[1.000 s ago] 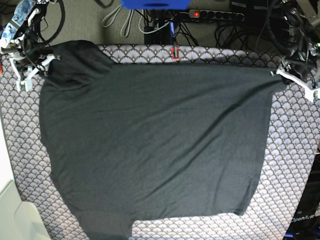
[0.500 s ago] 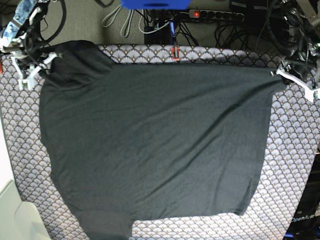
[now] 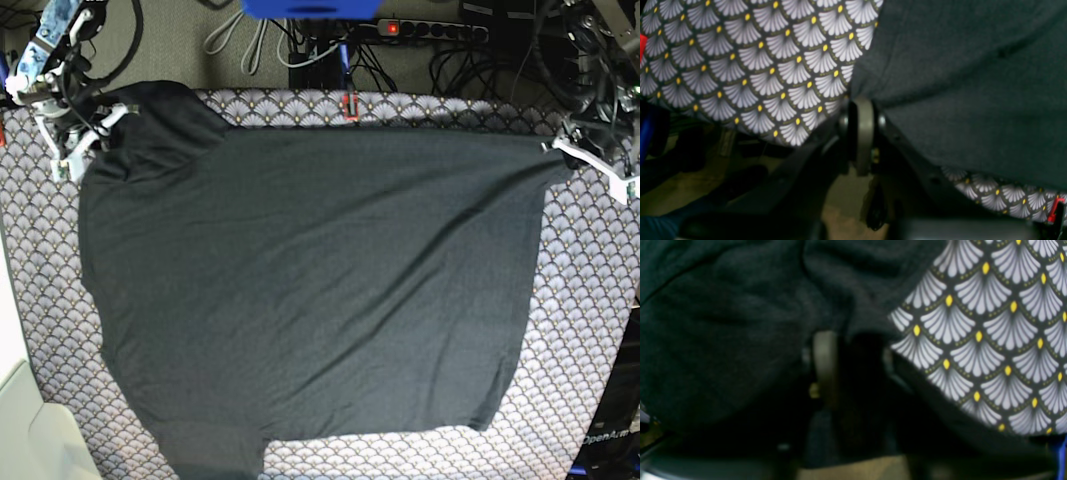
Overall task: Fold the T-shirt properly
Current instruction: 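Lift both shoulder corners and pull the shirt taut between grippers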
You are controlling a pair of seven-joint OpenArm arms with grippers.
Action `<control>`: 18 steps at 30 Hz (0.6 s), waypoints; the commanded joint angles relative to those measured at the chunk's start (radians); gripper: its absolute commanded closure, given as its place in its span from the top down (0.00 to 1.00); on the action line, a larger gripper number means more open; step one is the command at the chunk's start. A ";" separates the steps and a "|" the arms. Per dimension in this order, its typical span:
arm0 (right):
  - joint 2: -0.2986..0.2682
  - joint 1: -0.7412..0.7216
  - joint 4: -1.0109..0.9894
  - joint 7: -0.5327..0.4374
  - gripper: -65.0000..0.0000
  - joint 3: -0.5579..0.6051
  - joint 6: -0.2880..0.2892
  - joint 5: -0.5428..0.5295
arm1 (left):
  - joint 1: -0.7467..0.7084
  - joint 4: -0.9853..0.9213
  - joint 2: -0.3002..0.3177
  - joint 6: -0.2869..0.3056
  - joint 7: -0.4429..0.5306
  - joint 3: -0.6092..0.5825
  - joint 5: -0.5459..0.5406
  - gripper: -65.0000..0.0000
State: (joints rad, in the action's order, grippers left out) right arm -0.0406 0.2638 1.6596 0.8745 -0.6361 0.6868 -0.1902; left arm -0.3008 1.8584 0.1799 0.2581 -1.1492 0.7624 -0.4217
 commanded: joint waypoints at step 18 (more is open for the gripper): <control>0.003 -0.007 0.256 0.021 0.00 -0.006 0.011 -0.009 | 0.028 0.028 0.023 0.000 0.007 0.009 -0.006 0.01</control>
State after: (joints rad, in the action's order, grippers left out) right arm -0.0299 0.2634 1.8950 0.9142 -0.6376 0.6914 -0.1894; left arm -0.2813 1.8668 0.1860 0.2584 -1.1618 0.7643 -0.4187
